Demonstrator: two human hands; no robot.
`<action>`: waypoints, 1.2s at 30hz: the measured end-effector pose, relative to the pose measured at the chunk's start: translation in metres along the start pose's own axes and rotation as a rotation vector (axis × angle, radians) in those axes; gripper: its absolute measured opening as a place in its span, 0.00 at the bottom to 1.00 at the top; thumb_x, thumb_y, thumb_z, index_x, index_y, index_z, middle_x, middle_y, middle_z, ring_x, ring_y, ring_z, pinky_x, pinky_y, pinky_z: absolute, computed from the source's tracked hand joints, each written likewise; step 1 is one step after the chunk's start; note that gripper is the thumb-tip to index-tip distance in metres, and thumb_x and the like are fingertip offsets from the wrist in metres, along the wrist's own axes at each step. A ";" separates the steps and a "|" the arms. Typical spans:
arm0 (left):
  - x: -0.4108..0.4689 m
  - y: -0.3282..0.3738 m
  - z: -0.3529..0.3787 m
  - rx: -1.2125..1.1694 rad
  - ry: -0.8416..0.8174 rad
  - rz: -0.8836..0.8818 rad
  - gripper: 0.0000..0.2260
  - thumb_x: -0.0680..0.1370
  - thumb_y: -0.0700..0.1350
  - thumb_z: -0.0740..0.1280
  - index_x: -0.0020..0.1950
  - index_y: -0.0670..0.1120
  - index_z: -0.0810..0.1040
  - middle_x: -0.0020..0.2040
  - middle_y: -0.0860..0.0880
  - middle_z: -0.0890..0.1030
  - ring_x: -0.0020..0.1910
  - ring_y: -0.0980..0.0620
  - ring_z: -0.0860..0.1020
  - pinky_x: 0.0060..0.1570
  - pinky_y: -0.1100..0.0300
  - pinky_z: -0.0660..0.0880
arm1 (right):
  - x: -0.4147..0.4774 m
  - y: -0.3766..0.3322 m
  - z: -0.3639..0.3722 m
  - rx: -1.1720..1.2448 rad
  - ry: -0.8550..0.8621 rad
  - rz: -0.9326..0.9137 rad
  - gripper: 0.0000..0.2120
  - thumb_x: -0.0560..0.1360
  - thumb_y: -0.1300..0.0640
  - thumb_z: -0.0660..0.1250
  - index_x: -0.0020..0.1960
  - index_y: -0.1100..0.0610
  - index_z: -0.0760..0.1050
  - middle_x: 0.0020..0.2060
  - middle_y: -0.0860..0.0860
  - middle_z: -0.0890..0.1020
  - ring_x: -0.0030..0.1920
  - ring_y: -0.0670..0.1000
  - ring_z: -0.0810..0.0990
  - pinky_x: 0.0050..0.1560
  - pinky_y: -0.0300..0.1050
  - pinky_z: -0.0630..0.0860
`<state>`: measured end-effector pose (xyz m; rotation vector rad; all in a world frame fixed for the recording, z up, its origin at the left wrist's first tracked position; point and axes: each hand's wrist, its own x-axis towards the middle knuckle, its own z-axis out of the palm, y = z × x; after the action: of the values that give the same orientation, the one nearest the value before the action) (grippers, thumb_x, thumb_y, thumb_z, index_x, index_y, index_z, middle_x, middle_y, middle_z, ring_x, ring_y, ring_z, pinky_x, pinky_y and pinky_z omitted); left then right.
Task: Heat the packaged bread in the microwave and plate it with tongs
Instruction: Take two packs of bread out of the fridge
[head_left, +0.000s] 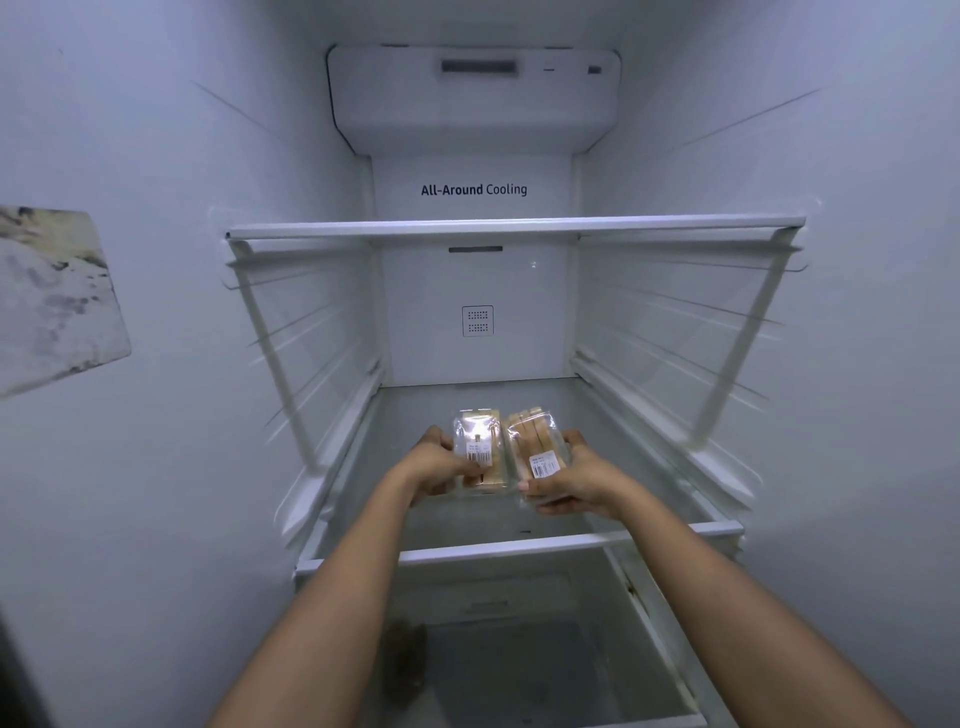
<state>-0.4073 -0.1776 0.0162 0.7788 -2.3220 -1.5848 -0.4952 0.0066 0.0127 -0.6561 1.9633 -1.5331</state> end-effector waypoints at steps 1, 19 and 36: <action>-0.001 0.001 0.000 -0.018 0.001 -0.001 0.20 0.68 0.38 0.75 0.46 0.46 0.63 0.38 0.47 0.72 0.29 0.53 0.67 0.26 0.61 0.63 | 0.000 0.000 0.000 -0.002 -0.001 -0.006 0.35 0.67 0.67 0.75 0.65 0.54 0.59 0.52 0.53 0.76 0.46 0.54 0.82 0.42 0.47 0.83; -0.045 -0.008 0.024 -0.535 -0.175 0.143 0.42 0.67 0.26 0.70 0.72 0.53 0.56 0.57 0.42 0.77 0.50 0.46 0.79 0.38 0.57 0.82 | -0.060 0.003 0.007 -0.027 0.123 -0.170 0.41 0.67 0.66 0.75 0.72 0.54 0.57 0.57 0.52 0.72 0.51 0.51 0.76 0.32 0.36 0.79; -0.279 -0.035 -0.001 -0.616 -0.225 0.444 0.48 0.67 0.27 0.70 0.76 0.57 0.50 0.61 0.43 0.75 0.54 0.46 0.79 0.43 0.58 0.81 | -0.304 0.020 0.074 0.112 0.269 -0.429 0.42 0.65 0.69 0.74 0.74 0.51 0.60 0.54 0.52 0.79 0.51 0.50 0.81 0.39 0.43 0.82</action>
<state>-0.1637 -0.0369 0.0150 -0.0527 -1.7698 -2.0548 -0.2247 0.1645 0.0186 -0.9068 1.9953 -2.0661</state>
